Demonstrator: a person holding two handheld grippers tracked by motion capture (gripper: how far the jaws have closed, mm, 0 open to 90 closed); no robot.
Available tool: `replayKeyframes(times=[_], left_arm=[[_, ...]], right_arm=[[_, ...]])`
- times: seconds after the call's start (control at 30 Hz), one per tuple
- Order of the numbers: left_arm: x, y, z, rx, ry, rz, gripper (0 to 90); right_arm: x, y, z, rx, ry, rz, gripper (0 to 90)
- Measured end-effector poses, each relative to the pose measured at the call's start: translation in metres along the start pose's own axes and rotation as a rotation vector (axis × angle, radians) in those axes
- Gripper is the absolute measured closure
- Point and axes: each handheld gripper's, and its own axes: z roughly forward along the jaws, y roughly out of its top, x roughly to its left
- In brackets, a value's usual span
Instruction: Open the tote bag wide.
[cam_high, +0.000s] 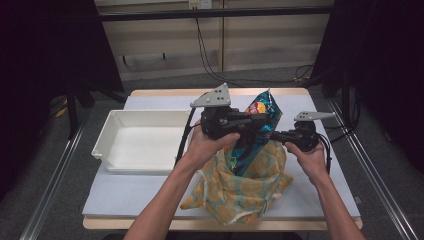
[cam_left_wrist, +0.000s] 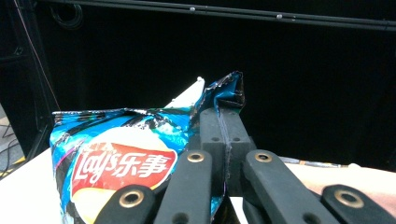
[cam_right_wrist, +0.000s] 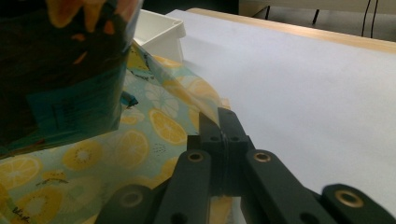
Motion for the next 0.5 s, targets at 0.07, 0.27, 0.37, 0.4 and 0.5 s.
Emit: replayKeyframes(times=[0.07,0.27,0.37,0.4,0.5], left_arm=[[0.002,0.0,0.002,0.006,0.003,-0.004,90.0],[0.004,0.009,0.004,0.003,0.009,0.005,90.0],[0.005,0.016,0.004,-0.021,0.007,-0.003,90.0],[0.005,0.019,0.003,-0.022,0.008,-0.002,90.0],[0.005,0.027,0.003,-0.035,0.015,-0.007,90.0]], right_arm=[[0.003,0.001,0.0,0.001,0.006,-0.008,90.0],[0.004,0.001,0.001,0.007,0.012,-0.014,90.0],[0.004,0.001,0.001,0.009,0.017,-0.015,90.0],[0.005,0.001,0.001,0.01,0.015,-0.015,90.0],[0.005,0.001,0.002,0.01,0.014,-0.028,90.0]])
